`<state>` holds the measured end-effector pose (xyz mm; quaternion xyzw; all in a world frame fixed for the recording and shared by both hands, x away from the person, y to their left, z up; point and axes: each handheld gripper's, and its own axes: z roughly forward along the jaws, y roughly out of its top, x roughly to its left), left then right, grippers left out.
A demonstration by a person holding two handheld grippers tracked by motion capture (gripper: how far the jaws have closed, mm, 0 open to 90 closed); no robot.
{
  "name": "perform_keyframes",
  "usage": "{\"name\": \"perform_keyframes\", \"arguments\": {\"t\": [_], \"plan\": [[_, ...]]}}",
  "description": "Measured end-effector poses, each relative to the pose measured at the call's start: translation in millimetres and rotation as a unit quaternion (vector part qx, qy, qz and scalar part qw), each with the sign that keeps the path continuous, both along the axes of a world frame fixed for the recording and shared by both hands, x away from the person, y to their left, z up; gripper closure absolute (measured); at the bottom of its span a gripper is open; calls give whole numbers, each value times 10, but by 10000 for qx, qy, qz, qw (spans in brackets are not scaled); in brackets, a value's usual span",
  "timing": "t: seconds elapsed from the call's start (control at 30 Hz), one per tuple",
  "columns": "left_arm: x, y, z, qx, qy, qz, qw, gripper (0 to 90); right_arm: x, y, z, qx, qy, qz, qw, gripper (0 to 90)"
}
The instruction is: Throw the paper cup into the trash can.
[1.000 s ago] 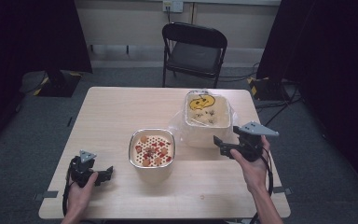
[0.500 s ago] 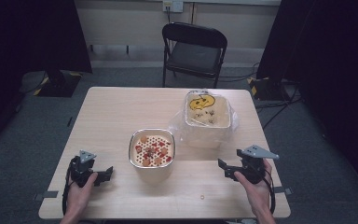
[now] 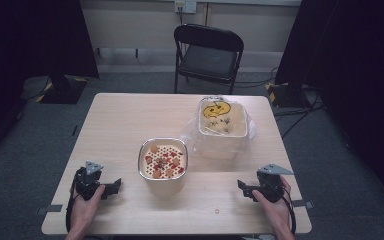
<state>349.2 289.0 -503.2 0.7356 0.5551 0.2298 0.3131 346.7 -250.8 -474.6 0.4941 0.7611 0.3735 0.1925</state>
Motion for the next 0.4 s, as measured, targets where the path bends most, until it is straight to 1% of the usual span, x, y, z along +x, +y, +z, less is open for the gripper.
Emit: {"name": "perform_keyframes", "arguments": {"t": [0.03, 0.07, 0.1, 0.13, 0.17, 0.2, 0.23, 0.27, 0.3, 0.4], "plan": [[0, 0, 0, -1, 1, 0, 10000, 0, 7, 0, -35, -120, 44, -29, 9999, 143], [0, -1, 0, -4, 1, -1, 10000, 0, 24, -3, -118, -215, 197, -21, 9996, 144], [0, -1, 0, -4, 1, -1, 10000, 0, 24, -3, -118, -215, 197, -21, 9996, 144], [0, 0, 0, -1, 1, 0, 10000, 0, 28, 3, -166, -358, 278, -51, 9990, 144], [0, 1, 1, 7, 0, -6, 10000, 0, 28, 3, -166, -358, 278, -51, 9990, 144], [0, 0, 0, -5, 1, 0, 10000, 0, 31, 7, -186, -414, 276, -59, 9987, 144], [0, 0, 0, -1, 1, -2, 10000, 0, 24, 22, -211, -496, 184, -60, 9986, 141], [0, -1, 0, -5, -1, 1, 10000, 0, 16, 33, -215, -542, 169, -108, 9983, 137], [0, -1, 0, -5, -1, 1, 10000, 0, 16, 33, -215, -542, 169, -108, 9983, 137], [0, -1, 0, -5, -1, 0, 10000, 0, 18, 25, -244, -509, 39, -71, 9987, 120]]}}
